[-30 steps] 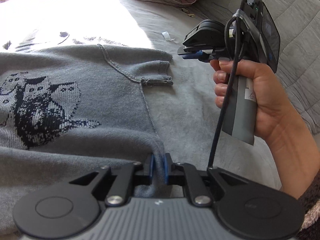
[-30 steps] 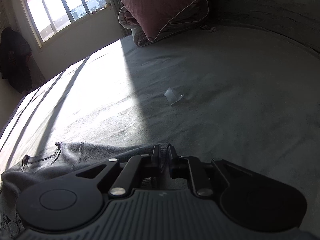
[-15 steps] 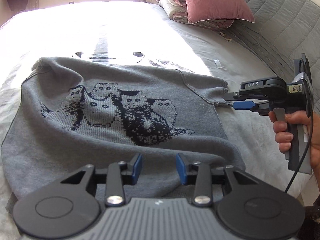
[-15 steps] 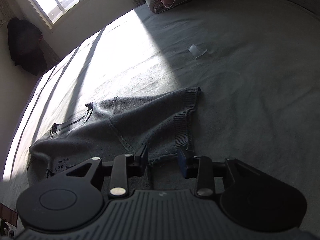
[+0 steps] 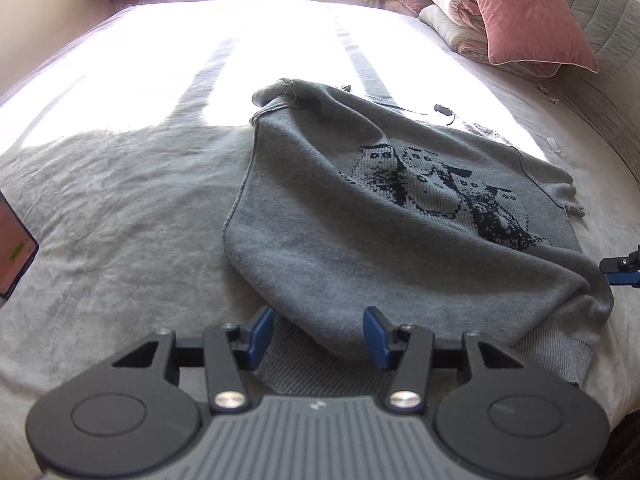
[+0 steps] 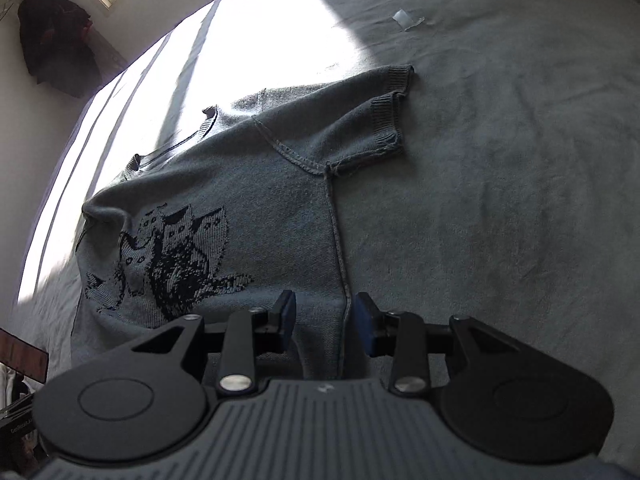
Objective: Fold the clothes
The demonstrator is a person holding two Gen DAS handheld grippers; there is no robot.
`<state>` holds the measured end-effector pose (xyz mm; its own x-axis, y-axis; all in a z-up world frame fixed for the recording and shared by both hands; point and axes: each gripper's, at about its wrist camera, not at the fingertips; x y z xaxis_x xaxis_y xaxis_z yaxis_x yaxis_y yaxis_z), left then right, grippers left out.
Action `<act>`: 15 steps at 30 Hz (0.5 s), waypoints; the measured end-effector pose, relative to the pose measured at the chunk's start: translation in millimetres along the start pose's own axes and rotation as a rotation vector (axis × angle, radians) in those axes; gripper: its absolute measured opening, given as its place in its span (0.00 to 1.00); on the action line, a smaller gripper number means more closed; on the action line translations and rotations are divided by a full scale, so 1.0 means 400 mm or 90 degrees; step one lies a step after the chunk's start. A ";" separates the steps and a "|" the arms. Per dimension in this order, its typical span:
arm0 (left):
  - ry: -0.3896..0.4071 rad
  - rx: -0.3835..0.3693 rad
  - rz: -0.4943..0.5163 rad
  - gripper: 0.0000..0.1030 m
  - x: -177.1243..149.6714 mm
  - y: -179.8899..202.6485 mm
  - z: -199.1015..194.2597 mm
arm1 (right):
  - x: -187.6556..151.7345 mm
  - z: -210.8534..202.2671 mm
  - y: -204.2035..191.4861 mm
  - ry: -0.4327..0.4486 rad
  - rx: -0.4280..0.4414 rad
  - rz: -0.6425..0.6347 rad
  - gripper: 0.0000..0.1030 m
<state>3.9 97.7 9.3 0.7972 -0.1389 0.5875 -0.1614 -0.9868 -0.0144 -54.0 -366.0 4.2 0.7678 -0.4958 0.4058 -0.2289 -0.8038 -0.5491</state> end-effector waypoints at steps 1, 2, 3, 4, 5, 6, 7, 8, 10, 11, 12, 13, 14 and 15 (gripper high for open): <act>-0.001 0.002 -0.004 0.49 -0.009 -0.023 0.003 | -0.014 -0.005 -0.001 -0.006 0.007 -0.001 0.36; -0.002 0.004 -0.010 0.49 -0.018 -0.045 0.009 | -0.034 -0.010 -0.006 -0.014 0.015 -0.004 0.36; -0.003 0.006 -0.018 0.49 -0.027 -0.065 0.015 | -0.054 -0.015 -0.010 -0.021 0.022 -0.006 0.36; -0.004 0.007 -0.027 0.49 -0.032 -0.082 0.022 | -0.073 -0.019 -0.013 -0.026 0.028 -0.007 0.36; -0.006 0.007 -0.036 0.49 -0.038 -0.098 0.028 | -0.091 -0.023 -0.016 -0.030 0.033 -0.009 0.36; -0.010 0.000 -0.048 0.49 -0.044 -0.112 0.036 | -0.108 -0.026 -0.020 -0.034 0.039 -0.010 0.36; -0.013 -0.009 -0.060 0.49 -0.050 -0.124 0.044 | -0.126 -0.027 -0.024 -0.038 0.045 -0.010 0.36; -0.014 -0.021 -0.068 0.49 -0.055 -0.129 0.053 | -0.142 -0.028 -0.028 -0.042 0.052 -0.010 0.36; -0.016 -0.039 -0.079 0.46 -0.064 -0.133 0.069 | -0.174 -0.028 -0.038 -0.049 0.067 -0.010 0.36; -0.017 -0.044 -0.082 0.45 -0.067 -0.132 0.076 | -0.190 -0.026 -0.044 -0.053 0.073 -0.014 0.36; -0.014 -0.042 -0.082 0.43 -0.070 -0.126 0.081 | -0.206 -0.023 -0.051 -0.056 0.076 -0.018 0.36; -0.012 -0.041 -0.082 0.38 -0.073 -0.121 0.085 | -0.221 -0.017 -0.059 -0.063 0.077 -0.025 0.36; -0.009 -0.040 -0.081 0.37 -0.075 -0.115 0.090 | -0.236 -0.010 -0.067 -0.071 0.077 -0.032 0.36; -0.008 -0.041 -0.079 0.32 -0.077 -0.108 0.092 | -0.249 -0.002 -0.075 -0.071 0.072 -0.040 0.36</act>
<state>7.6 141.7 -37.9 0.8202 -0.0177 0.5718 -0.0980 -0.9891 0.1100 -124.0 -292.8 -19.2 0.8416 -0.4013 0.3615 -0.1144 -0.7865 -0.6069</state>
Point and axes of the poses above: each gripper's, at about its wrist camera, not at the fingertips, and z roughly the way its jaws point, y to its right, x to its top, and after that the axes turned 9 degrees about x, right-handed
